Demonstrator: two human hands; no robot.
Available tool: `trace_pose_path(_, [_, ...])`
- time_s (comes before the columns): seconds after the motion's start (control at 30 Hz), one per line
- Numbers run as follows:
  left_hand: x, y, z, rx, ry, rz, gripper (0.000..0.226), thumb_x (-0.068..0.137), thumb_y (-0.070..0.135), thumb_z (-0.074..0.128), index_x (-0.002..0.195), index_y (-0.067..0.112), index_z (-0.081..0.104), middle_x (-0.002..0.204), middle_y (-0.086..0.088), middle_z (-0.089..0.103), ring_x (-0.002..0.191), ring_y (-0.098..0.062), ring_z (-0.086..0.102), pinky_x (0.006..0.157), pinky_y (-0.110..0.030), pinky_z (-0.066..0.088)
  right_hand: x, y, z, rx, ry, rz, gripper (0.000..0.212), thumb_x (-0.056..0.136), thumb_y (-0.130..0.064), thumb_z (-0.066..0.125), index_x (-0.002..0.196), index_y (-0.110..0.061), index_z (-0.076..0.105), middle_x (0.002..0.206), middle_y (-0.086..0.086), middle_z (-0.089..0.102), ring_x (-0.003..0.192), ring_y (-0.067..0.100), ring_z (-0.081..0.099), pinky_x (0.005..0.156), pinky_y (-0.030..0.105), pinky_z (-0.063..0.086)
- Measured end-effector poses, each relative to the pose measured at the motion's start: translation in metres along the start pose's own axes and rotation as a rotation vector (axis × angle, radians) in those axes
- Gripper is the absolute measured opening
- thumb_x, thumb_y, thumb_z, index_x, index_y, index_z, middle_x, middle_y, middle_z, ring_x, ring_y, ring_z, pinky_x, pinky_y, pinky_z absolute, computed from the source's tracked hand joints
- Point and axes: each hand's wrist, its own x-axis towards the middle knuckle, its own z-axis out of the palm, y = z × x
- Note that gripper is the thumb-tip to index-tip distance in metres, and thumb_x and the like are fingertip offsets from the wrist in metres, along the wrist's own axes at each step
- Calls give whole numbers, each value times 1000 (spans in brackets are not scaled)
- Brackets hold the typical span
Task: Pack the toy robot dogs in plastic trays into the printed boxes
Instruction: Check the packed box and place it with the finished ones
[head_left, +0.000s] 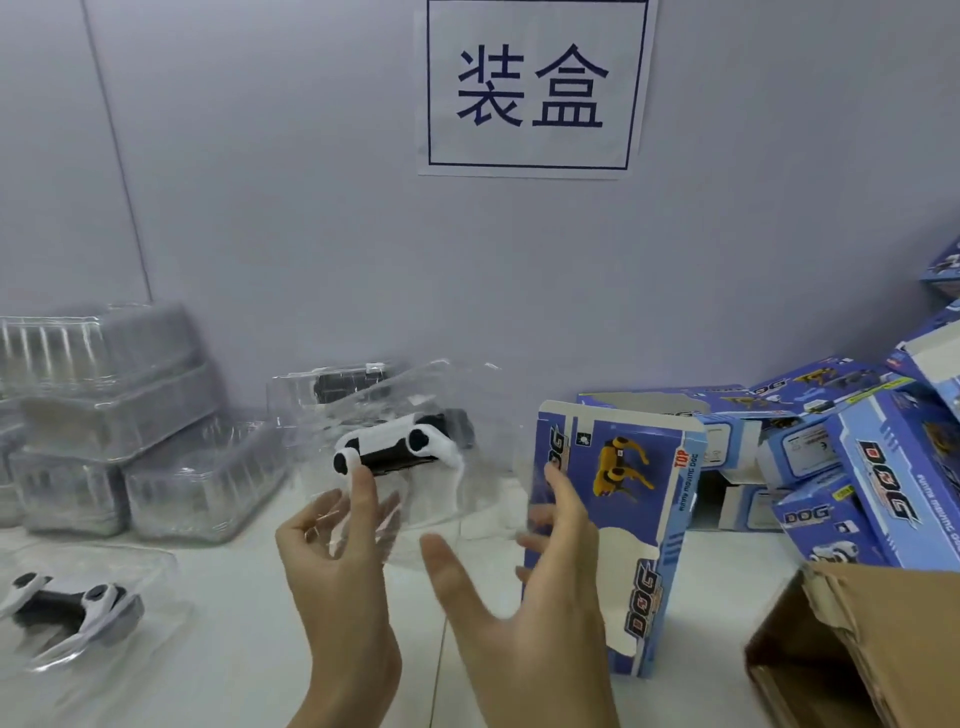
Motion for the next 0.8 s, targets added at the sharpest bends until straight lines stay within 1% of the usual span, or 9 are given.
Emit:
trace_pose_path(0.1, [1,-2,-2,48,-48,191,49,86,54,81,111,26,51,113,14,67,101,-13,76,93,-34,57,14,-14,-3,91,-67,97,126,40,-105,53,149,-48,30,135,-29,47,123,-9,50,101,18,43])
trace_pose_path(0.17, [3,-5,-5,50,-93,287,52,78,60,79,109,30,50,120,3,64,107,-22,74,85,-19,56,32,-24,-9,106,-54,81,108,46,-94,66,140,-47,40,128,-27,53,119,-12,50,97,14,41])
trace_pose_path(0.27, [5,-7,-8,82,-144,395,55,74,66,79,109,37,48,130,-16,56,112,-34,69,83,-15,56,45,-40,-17,86,-122,59,82,59,-72,84,127,-47,45,112,-29,55,107,-12,54,92,20,51])
trace_pose_path(0.33, [5,-4,-8,103,-138,443,54,75,69,77,109,39,47,130,-19,55,113,-33,67,84,-16,55,53,-46,-24,73,-170,73,72,64,-64,88,123,-46,52,108,-24,61,101,-2,62,89,34,60])
trace_pose_path(0.4, [5,3,-6,96,-188,478,55,79,73,73,113,39,47,131,-18,57,113,-22,67,89,-19,55,58,-52,-35,109,-172,67,68,64,-63,90,120,-45,56,108,-16,68,94,6,69,82,38,63])
trace_pose_path(0.5, [7,9,2,-112,-361,336,74,75,82,71,125,31,50,134,-6,64,125,-19,64,101,-31,57,68,-66,-64,267,-93,43,66,58,-66,88,114,-42,63,98,-4,77,73,16,72,60,36,61])
trace_pose_path(0.57, [7,6,8,-133,-458,163,83,68,78,76,132,31,52,137,-2,64,134,-23,59,101,-40,59,80,-77,-88,380,-32,18,68,58,-63,87,116,-32,68,93,0,79,72,19,75,52,33,58])
trace_pose_path(0.7, [-2,-18,18,388,-808,215,91,72,74,73,150,64,28,157,36,37,146,6,37,115,-44,45,114,-84,-130,524,13,-13,65,65,-56,84,115,-16,72,100,2,80,89,18,77,75,35,59])
trace_pose_path(0.8, [-1,-34,26,524,-1021,192,103,76,70,79,154,68,12,154,49,27,150,5,26,115,-43,36,143,-75,-152,581,-3,45,58,77,-53,82,115,-10,73,99,11,78,86,20,76,74,36,63])
